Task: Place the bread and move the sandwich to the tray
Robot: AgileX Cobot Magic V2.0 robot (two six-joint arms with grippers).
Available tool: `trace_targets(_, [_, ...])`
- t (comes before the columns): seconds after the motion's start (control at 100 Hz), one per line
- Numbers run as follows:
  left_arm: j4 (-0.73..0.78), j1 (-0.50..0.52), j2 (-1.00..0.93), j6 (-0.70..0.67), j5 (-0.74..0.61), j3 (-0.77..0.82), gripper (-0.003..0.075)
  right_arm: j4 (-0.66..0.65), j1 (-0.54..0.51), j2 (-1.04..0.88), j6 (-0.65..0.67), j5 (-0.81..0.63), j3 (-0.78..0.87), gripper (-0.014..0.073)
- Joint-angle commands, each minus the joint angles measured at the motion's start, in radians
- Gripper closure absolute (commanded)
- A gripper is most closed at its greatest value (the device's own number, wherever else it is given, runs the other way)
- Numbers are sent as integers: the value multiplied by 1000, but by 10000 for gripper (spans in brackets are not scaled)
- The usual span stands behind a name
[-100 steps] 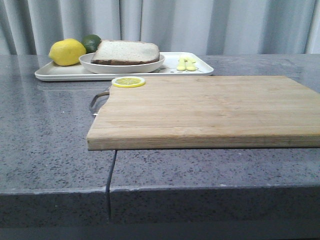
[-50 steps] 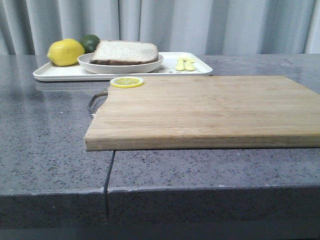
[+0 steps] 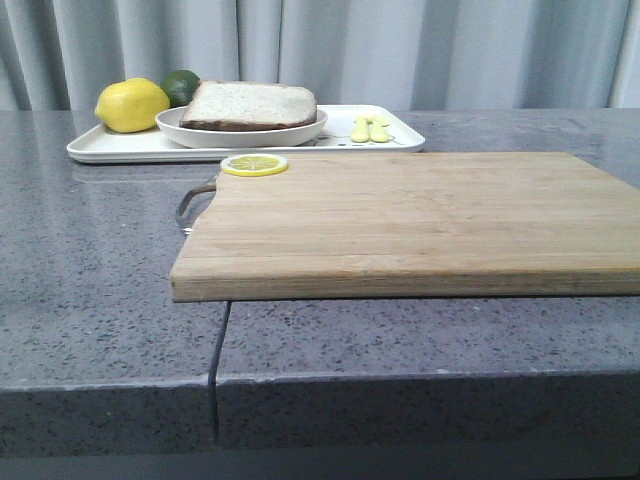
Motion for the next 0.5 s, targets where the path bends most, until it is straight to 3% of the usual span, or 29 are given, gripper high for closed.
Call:
trace_targets(0.0, [-12,-7,-84,-1,-120,49,384,-12,-5,8,1,-85,-24,116])
trace_targets(0.24, [-12,-7,-232,-1,-118,174,384,-13,-5,8,1,-91,-6,116])
trace_targets(0.49, [-12,-7,-249,-1,-116,199,384,-13,-5,8,1,-83,5,118])
